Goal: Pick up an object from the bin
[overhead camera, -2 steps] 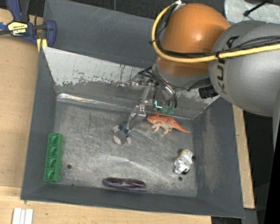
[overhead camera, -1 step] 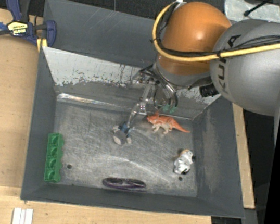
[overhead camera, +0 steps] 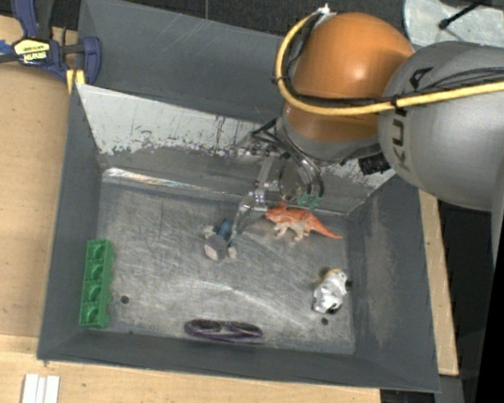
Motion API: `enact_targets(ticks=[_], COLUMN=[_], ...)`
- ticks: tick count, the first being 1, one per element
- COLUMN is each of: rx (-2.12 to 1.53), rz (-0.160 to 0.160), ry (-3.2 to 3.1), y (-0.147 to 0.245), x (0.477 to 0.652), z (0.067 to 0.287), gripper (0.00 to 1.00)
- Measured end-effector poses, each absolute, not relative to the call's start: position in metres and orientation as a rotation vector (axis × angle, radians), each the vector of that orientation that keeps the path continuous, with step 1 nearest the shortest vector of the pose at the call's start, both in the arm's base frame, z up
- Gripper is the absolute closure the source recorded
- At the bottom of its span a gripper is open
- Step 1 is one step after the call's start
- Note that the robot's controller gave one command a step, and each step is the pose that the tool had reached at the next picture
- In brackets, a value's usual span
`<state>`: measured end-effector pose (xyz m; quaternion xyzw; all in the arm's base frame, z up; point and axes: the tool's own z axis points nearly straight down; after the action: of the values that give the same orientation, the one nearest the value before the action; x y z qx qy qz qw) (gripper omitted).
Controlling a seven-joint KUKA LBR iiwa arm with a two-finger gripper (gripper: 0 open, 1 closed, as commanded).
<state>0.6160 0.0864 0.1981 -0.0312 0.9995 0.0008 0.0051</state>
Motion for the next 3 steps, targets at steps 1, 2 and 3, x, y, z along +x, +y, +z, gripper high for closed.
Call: enact_targets(ticks=[1,2,3], rx=[-0.39,-0.562,-0.904], rz=[-0.001,-0.002,0.0], ry=[3.109,3.089,3.004], y=[0.063,0.078,0.046], x=[0.616,0.586,0.604], z=[0.129,0.096,0.087], gripper=[0.0,0.0,1.0])
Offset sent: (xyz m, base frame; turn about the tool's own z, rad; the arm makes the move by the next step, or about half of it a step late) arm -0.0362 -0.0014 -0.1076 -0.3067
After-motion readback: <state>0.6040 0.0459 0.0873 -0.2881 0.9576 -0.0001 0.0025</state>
